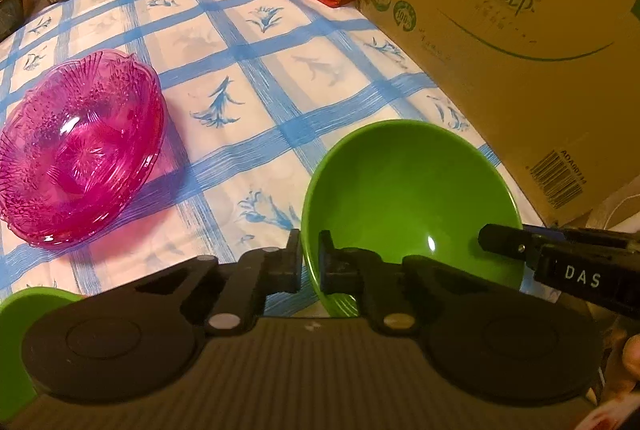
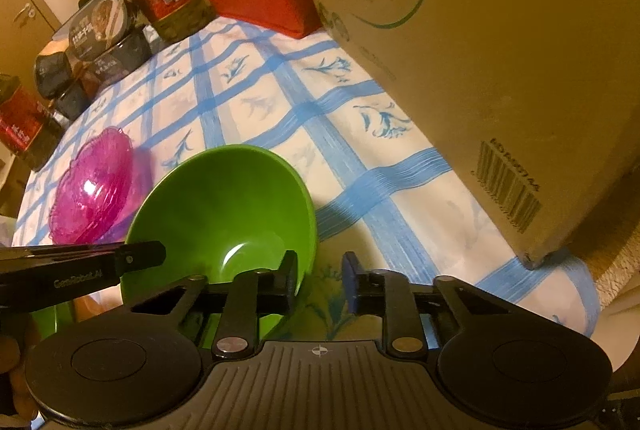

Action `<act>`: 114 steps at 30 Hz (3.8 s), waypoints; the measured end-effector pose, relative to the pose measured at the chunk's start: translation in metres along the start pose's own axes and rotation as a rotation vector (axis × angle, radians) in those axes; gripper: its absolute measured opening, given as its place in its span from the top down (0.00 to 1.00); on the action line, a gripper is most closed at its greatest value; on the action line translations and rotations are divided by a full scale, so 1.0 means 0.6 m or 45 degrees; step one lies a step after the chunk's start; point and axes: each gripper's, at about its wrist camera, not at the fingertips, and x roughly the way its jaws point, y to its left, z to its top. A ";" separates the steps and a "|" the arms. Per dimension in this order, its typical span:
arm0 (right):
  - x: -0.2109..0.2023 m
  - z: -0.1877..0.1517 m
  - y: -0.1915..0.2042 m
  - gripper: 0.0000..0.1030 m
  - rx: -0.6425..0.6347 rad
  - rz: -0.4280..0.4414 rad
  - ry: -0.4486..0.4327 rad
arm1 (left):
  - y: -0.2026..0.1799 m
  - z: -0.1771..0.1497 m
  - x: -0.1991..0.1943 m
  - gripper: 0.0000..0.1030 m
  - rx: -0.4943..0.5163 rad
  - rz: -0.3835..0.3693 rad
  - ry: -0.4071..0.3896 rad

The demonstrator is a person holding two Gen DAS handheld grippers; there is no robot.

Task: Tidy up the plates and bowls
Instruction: 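Close both grippers on the rim of the small green bowl, then carry the small green bowl with both grippers and lower it onto the bowl stack, then open both grippers to release the small green bowl on the stack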

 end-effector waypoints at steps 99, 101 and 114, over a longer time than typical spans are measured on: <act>-0.073 -0.104 0.304 0.95 -0.267 0.230 -0.043 | 0.286 -0.185 -0.259 0.87 -0.481 0.056 -0.137; -0.069 -0.105 0.306 0.98 -0.270 0.242 -0.036 | 0.286 -0.186 -0.259 0.87 -0.489 0.049 -0.140; -0.069 -0.107 0.298 0.94 -0.220 0.250 -0.014 | 0.281 -0.206 -0.280 0.82 -0.527 -0.001 -0.206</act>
